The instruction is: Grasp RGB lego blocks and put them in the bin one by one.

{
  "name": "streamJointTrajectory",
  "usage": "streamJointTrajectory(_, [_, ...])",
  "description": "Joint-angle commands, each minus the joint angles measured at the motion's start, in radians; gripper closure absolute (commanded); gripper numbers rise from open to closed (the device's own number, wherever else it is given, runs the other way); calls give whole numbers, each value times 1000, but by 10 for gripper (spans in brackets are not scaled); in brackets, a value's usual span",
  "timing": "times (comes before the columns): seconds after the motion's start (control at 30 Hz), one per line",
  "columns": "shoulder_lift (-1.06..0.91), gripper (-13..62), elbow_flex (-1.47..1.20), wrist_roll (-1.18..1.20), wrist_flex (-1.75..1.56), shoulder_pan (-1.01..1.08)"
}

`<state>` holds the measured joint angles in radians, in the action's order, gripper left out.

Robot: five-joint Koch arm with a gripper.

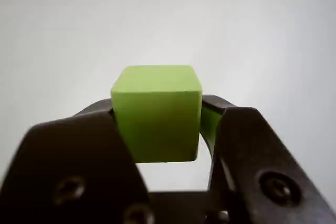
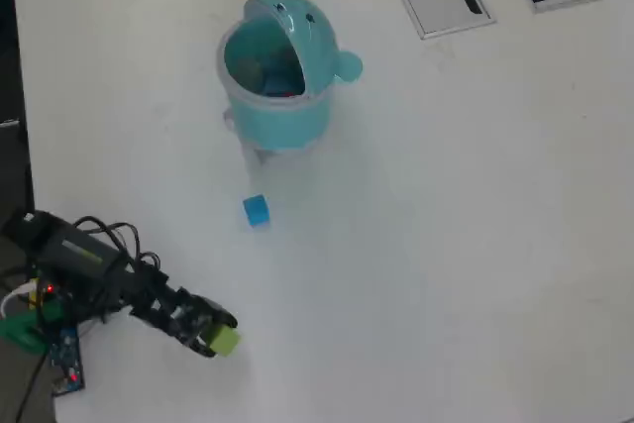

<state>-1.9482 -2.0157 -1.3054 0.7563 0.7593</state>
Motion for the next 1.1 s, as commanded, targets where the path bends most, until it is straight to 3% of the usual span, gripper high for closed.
streamJointTrajectory(0.0, [-55, 393, 37, -9, -75, -20])
streamJointTrajectory(0.57, [-319, 391, -57, -6, -75, -285])
streamJointTrajectory(1.07, [-377, 392, -35, -78, -97, -537])
